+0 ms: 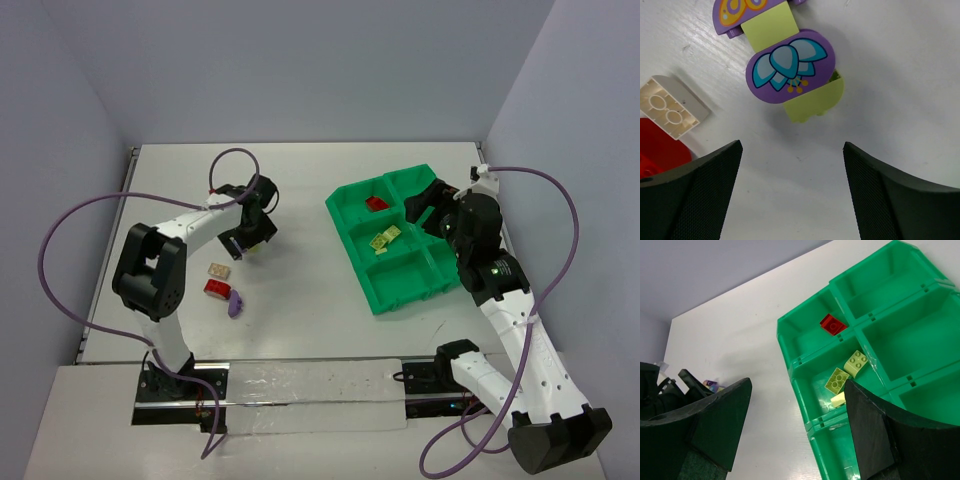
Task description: Sort the legos into containers by color
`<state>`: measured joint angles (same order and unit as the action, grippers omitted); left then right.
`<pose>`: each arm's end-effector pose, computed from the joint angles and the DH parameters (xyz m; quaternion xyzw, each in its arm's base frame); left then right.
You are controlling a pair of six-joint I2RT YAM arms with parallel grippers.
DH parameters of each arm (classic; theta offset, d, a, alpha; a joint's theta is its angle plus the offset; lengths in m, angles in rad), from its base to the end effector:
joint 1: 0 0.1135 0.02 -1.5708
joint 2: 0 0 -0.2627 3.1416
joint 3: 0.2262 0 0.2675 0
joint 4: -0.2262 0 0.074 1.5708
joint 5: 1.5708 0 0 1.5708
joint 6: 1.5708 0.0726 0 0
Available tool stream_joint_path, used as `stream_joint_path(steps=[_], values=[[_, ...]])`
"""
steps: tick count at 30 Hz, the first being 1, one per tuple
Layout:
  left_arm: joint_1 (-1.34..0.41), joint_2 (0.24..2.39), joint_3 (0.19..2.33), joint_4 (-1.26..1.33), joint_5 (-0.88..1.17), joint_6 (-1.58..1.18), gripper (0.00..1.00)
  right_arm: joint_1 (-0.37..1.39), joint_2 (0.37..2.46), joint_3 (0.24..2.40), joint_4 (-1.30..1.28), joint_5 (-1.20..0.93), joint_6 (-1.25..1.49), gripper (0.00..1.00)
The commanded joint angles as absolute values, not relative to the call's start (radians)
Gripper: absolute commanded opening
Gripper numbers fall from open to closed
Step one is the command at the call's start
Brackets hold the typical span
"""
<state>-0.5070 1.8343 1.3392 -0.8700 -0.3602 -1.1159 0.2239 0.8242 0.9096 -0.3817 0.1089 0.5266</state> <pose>0.3405 -0.1599 0.1571 -0.3109 0.9281 0.0494 0.1988 0.2319 0.0447 0.3457 0.1530 0.7885 0.1770 0.5688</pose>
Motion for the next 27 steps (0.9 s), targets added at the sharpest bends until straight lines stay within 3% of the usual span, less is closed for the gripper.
stream_joint_path(steps=[1, 12, 27], values=[[-0.483, 1.815, 1.362, -0.808, -0.348, -1.230, 0.91, 0.230, 0.821, 0.931, -0.341, 0.101, 0.523, 0.82], [-0.459, 1.884, 1.352, -0.703, -0.385, -1.332, 0.96, 0.230, 0.842, 0.954, -0.347, 0.091, 0.512, 0.82], [-0.456, 1.930, 1.314, -0.577, -0.420, -1.345, 0.92, 0.231, 0.880, 0.975, -0.346, 0.076, 0.499, 0.81]])
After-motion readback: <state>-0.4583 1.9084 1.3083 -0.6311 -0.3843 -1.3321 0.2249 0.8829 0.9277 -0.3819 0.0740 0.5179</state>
